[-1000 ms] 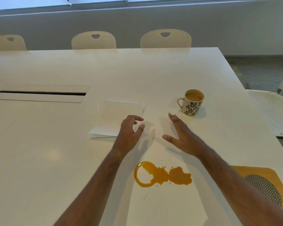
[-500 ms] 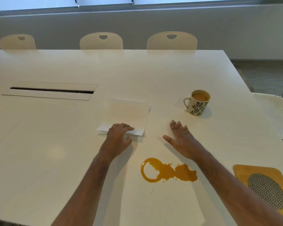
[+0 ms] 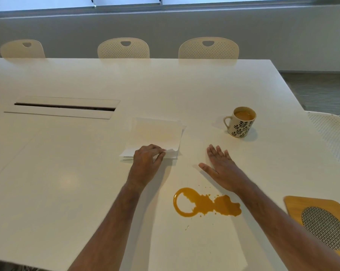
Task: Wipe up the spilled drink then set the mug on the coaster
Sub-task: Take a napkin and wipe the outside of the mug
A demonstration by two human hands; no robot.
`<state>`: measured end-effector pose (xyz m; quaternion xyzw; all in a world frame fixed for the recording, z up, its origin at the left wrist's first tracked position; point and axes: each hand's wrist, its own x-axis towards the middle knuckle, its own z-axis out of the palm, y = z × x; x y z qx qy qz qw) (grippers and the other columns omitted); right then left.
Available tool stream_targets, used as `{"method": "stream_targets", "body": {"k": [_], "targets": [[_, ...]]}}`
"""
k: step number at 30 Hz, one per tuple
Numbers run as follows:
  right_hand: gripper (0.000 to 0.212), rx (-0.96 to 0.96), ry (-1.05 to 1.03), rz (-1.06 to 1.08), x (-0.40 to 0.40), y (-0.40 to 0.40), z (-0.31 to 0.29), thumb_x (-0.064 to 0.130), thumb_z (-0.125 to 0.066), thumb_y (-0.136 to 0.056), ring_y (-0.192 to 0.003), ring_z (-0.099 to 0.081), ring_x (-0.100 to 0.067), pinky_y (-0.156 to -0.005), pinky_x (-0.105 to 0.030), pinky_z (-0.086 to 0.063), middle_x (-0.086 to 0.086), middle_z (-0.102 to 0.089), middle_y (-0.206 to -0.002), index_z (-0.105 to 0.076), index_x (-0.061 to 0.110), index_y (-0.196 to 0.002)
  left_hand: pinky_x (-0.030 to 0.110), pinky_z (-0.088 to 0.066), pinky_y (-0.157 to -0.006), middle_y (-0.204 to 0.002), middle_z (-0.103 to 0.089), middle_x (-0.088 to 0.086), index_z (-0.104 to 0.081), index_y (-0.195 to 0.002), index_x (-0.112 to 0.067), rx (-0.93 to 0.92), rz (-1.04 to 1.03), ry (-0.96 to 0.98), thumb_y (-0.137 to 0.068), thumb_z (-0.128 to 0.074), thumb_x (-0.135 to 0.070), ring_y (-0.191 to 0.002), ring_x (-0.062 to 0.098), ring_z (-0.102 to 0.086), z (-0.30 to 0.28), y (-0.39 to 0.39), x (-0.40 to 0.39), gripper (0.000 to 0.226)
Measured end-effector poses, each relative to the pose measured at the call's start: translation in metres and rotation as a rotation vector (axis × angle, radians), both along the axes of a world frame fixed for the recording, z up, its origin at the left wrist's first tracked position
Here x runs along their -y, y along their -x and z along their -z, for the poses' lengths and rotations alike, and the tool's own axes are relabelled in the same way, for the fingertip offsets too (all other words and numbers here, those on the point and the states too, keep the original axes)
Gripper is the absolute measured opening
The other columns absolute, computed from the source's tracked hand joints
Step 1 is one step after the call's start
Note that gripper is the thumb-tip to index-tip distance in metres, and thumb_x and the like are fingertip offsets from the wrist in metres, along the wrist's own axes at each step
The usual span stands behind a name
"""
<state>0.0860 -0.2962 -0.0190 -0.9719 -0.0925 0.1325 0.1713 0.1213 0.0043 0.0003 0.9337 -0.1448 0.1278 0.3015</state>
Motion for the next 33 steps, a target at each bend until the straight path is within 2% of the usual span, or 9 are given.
{"method": "stream_targets", "body": {"k": [8,14,17,20,23,25,27,30,33], "targets": [[0.092,-0.038,-0.186,0.060,-0.001,-0.001,-0.002,0.075,-0.015,-0.094,-0.157,0.017,-0.011,-0.128,-0.036,0.010,0.002,0.011,-0.173,0.004,0.020,-0.165,0.050,-0.053,-0.100,-0.117,-0.068,-0.005,-0.078,-0.111,-0.013,0.055,-0.081,0.306,-0.102,-0.069,-0.022,-0.110,0.017,-0.064,-0.022,-0.018,-0.005,0.015],[0.081,-0.053,-0.441,0.151,-0.016,0.006,-0.018,0.074,-0.025,-0.097,-0.158,0.012,-0.007,-0.129,-0.041,0.002,0.014,0.003,-0.173,-0.005,0.034,-0.165,0.025,-0.053,-0.097,-0.107,-0.070,-0.006,-0.073,-0.102,-0.027,0.173,-0.139,0.485,-0.099,-0.072,-0.016,-0.102,-0.008,-0.063,-0.058,-0.045,-0.015,0.011],[0.076,-0.035,-0.558,0.215,-0.029,0.008,-0.033,0.072,-0.034,-0.097,-0.160,-0.006,-0.014,-0.128,-0.048,-0.014,0.014,-0.012,-0.173,-0.016,0.040,-0.163,0.016,-0.049,-0.093,-0.105,-0.072,-0.006,-0.074,-0.100,-0.026,0.212,-0.144,0.512,-0.098,-0.072,-0.018,-0.100,-0.005,-0.065,-0.081,-0.058,-0.018,0.009],[0.068,0.016,-0.695,0.241,-0.041,0.008,-0.044,0.066,-0.048,-0.096,-0.152,-0.033,-0.013,-0.117,-0.043,-0.039,0.014,-0.033,-0.166,-0.034,0.042,-0.157,0.024,-0.054,-0.090,-0.102,-0.076,-0.008,-0.078,-0.105,-0.021,0.178,-0.148,0.560,-0.099,-0.070,-0.025,-0.099,0.007,-0.070,-0.103,-0.067,-0.017,0.010],[0.057,-0.008,-0.855,0.248,-0.052,0.005,-0.051,0.051,-0.062,-0.098,-0.144,-0.046,-0.014,-0.112,-0.041,-0.048,0.011,-0.046,-0.159,-0.044,0.040,-0.152,0.025,-0.056,-0.077,-0.095,-0.077,-0.011,-0.078,-0.106,-0.025,0.145,-0.058,0.577,-0.101,-0.067,-0.031,-0.088,0.013,-0.073,-0.124,-0.065,-0.012,0.013],[0.055,-0.003,-0.922,0.233,-0.059,0.001,-0.057,0.049,-0.065,-0.098,-0.139,-0.052,-0.010,-0.108,-0.037,-0.053,0.009,-0.053,-0.153,-0.048,0.039,-0.149,0.019,-0.055,-0.071,-0.096,-0.078,-0.013,-0.077,-0.107,-0.028,0.128,0.013,0.606,-0.103,-0.065,-0.033,-0.086,0.011,-0.073,-0.133,-0.057,-0.004,0.013],[0.059,0.004,-0.983,0.217,-0.066,-0.001,-0.063,0.060,-0.065,-0.093,-0.138,-0.053,-0.005,-0.109,-0.037,-0.052,0.014,-0.055,-0.151,-0.049,0.042,-0.147,0.018,-0.055,-0.070,-0.100,-0.078,-0.014,-0.077,-0.108,-0.031,0.093,0.054,0.661,-0.102,-0.065,-0.036,-0.088,0.010,-0.074,-0.138,-0.048,0.004,0.014],[0.074,-0.038,-1.087,0.250,-0.074,-0.006,-0.070,0.078,-0.064,-0.082,-0.137,-0.055,-0.010,-0.112,-0.049,-0.049,0.020,-0.055,-0.150,-0.048,0.046,-0.146,0.016,-0.056,-0.068,-0.104,-0.078,-0.016,-0.077,-0.109,-0.035,0.012,0.066,0.738,-0.102,-0.067,-0.040,-0.091,0.009,-0.074,-0.140,-0.037,0.018,0.013],[0.060,-0.147,-1.291,0.248,-0.079,-0.009,-0.072,0.062,-0.068,-0.091,-0.131,-0.063,-0.019,-0.110,-0.058,-0.049,0.011,-0.063,-0.144,-0.052,0.040,-0.145,0.014,-0.056,-0.067,-0.106,-0.077,-0.020,-0.076,-0.108,-0.040,-0.026,0.053,0.775,-0.101,-0.067,-0.041,-0.093,0.006,-0.074,-0.132,-0.026,0.031,0.011]]}}
